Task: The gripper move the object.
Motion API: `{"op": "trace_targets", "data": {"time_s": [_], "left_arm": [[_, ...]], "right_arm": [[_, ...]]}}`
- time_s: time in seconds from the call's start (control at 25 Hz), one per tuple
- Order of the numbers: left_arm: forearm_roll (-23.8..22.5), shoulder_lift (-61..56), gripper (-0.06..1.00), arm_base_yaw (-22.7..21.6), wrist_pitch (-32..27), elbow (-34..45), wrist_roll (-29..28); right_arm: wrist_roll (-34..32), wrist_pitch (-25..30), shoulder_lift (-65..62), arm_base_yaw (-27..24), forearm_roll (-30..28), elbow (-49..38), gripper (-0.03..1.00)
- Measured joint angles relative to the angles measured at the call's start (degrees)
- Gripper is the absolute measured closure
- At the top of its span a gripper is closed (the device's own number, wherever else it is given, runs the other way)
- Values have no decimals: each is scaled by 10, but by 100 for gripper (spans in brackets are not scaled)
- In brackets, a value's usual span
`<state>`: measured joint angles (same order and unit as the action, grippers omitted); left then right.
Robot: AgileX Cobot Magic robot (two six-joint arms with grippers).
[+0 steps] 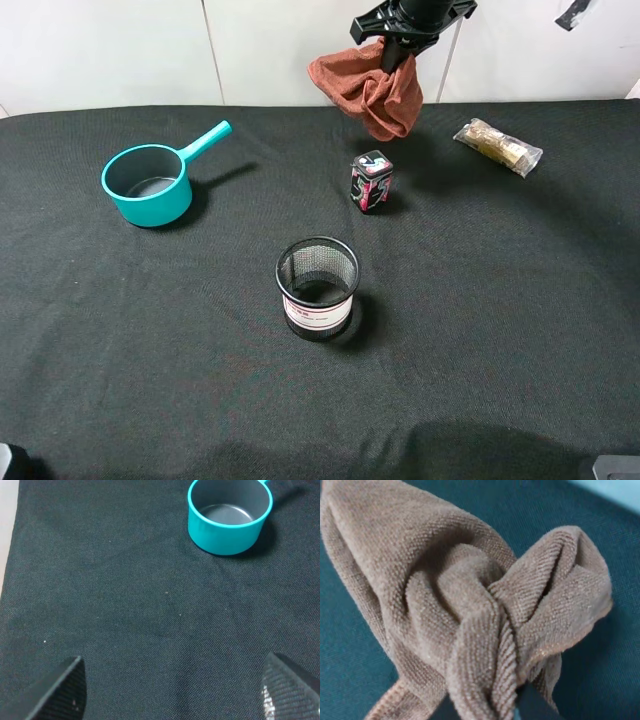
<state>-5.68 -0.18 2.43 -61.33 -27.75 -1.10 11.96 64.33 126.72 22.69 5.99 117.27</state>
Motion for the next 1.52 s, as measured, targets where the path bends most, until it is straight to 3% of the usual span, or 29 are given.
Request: {"op": "trace_targets", "data": {"time_s": [0.6, 1.12, 1.52], "left_arm": [[0, 0, 24, 0, 0, 0, 0], [0, 0, 24, 0, 0, 0, 0], [0, 0, 24, 0, 0, 0, 0]], "right_arm": [[69, -8, 7, -11, -54, 0, 95], [200, -8, 7, -11, -34, 0, 95], [226, -9, 24, -11, -30, 0, 95]]}}
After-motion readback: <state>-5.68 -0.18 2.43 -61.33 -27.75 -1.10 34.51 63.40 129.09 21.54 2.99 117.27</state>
